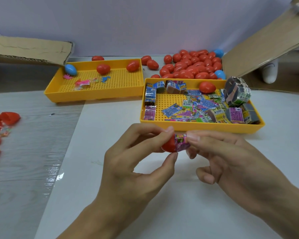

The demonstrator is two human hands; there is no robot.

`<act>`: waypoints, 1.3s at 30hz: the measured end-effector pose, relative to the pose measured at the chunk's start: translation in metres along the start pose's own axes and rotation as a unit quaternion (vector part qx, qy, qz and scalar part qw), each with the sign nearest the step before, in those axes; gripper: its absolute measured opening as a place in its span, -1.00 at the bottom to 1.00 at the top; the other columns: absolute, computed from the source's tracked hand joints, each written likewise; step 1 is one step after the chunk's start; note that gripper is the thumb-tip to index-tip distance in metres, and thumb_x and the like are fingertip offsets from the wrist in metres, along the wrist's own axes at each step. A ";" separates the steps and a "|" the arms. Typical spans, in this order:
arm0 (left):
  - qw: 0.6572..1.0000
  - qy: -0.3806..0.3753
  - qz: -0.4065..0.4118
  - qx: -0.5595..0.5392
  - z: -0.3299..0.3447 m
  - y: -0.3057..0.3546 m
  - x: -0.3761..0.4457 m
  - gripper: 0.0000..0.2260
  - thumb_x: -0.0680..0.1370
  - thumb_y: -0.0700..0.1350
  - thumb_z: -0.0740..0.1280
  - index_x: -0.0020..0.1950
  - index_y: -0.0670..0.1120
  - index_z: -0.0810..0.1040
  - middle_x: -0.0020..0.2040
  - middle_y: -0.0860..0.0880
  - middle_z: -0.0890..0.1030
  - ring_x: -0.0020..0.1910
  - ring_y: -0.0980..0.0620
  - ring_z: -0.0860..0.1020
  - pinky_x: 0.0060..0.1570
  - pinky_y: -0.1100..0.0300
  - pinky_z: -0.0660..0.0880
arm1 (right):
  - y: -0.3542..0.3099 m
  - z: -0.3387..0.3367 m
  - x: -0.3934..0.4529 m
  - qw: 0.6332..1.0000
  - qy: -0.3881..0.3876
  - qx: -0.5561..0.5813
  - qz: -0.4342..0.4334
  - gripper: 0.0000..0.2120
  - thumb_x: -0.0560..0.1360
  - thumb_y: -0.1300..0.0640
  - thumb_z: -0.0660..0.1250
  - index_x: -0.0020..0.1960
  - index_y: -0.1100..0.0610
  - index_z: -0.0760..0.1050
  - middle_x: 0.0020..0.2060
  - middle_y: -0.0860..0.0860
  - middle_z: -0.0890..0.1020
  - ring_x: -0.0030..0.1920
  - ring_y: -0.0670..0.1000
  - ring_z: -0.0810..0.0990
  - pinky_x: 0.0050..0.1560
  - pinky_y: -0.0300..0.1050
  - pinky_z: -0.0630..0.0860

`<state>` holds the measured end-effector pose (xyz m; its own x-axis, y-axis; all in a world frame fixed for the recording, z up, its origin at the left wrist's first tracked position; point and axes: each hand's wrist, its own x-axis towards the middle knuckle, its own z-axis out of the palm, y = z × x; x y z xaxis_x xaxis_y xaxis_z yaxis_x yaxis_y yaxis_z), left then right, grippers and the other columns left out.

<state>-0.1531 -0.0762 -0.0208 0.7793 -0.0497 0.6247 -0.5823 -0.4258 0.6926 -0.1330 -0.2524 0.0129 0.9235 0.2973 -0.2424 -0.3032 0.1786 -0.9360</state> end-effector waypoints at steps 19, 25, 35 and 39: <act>0.999 -0.021 0.036 0.004 0.001 0.004 -0.002 -0.69 0.50 -0.20 0.45 0.23 -0.23 0.60 0.06 -0.11 0.58 0.02 0.03 0.63 -0.02 0.22 0.60 | -0.008 -0.007 0.004 0.999 0.006 0.003 0.044 -0.86 0.24 0.06 0.51 -0.28 0.09 0.62 -0.23 0.20 0.69 -0.25 0.16 0.71 -0.48 -0.15 0.56; 0.998 -0.051 0.036 0.008 0.001 0.005 -0.001 -0.69 0.52 -0.20 0.41 0.26 -0.23 0.58 0.09 -0.11 0.57 0.06 0.03 0.62 0.02 0.25 0.58 | -0.011 -0.012 0.005 0.997 -0.028 0.002 0.073 -0.76 0.22 0.08 0.52 -0.16 0.17 0.69 -0.18 0.20 0.71 -0.24 0.07 0.71 -0.41 -0.14 0.59; 0.999 -0.025 0.040 0.022 0.005 0.004 -0.004 -0.63 0.44 -0.20 0.50 0.22 -0.22 0.59 0.07 -0.05 0.64 0.01 0.08 0.63 -0.02 0.23 0.59 | -0.005 -0.010 0.006 0.994 -0.023 0.016 0.106 -0.53 0.17 0.06 0.59 -0.04 0.33 0.65 -0.13 0.21 0.71 -0.22 0.06 0.69 -0.40 -0.17 0.59; 0.999 -0.021 0.032 0.039 0.003 0.003 -0.004 -0.70 0.42 -0.19 0.52 0.12 -0.23 0.65 0.02 -0.05 0.67 0.00 0.10 0.65 0.01 0.26 0.59 | -0.003 -0.011 0.005 0.993 -0.025 0.028 0.109 -0.72 0.25 0.12 0.57 -0.10 0.24 0.70 -0.12 0.20 0.72 -0.21 0.03 0.69 -0.36 -0.17 0.60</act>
<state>-0.1576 -0.0804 -0.0221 0.7509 -0.1168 0.6500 -0.6131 -0.4890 0.6204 -0.1247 -0.2616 0.0115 0.8216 0.3811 -0.4239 -0.5091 0.1560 -0.8464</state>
